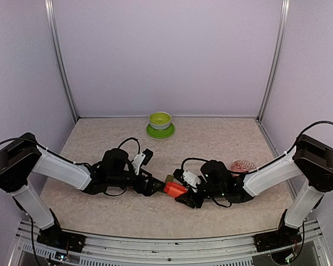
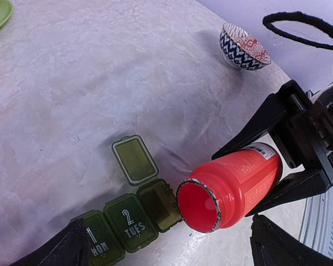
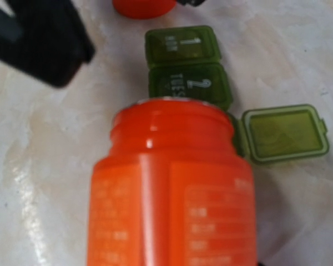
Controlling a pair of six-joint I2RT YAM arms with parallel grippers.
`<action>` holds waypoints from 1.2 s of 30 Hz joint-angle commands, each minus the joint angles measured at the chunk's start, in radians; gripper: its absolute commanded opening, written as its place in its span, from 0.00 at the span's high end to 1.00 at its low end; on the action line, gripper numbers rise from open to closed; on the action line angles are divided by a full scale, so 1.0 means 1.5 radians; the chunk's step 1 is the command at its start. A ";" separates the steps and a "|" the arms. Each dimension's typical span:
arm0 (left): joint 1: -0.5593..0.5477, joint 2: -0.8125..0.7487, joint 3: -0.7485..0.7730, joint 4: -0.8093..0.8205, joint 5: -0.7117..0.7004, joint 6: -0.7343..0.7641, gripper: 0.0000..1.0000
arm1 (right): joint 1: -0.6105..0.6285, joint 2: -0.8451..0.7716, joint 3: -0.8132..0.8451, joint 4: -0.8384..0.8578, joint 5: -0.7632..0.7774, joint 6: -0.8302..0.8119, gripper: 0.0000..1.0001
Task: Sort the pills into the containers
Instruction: Pour the pill into the compartment of the pill container.
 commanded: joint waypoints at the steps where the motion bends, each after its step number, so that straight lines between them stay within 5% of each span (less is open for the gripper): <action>1: -0.008 0.012 0.022 -0.007 -0.007 0.010 0.02 | -0.005 -0.025 0.022 -0.020 0.009 -0.001 0.95; 36: -0.012 0.038 0.043 -0.035 -0.034 0.013 0.02 | -0.004 -0.028 0.071 -0.111 0.022 -0.019 0.95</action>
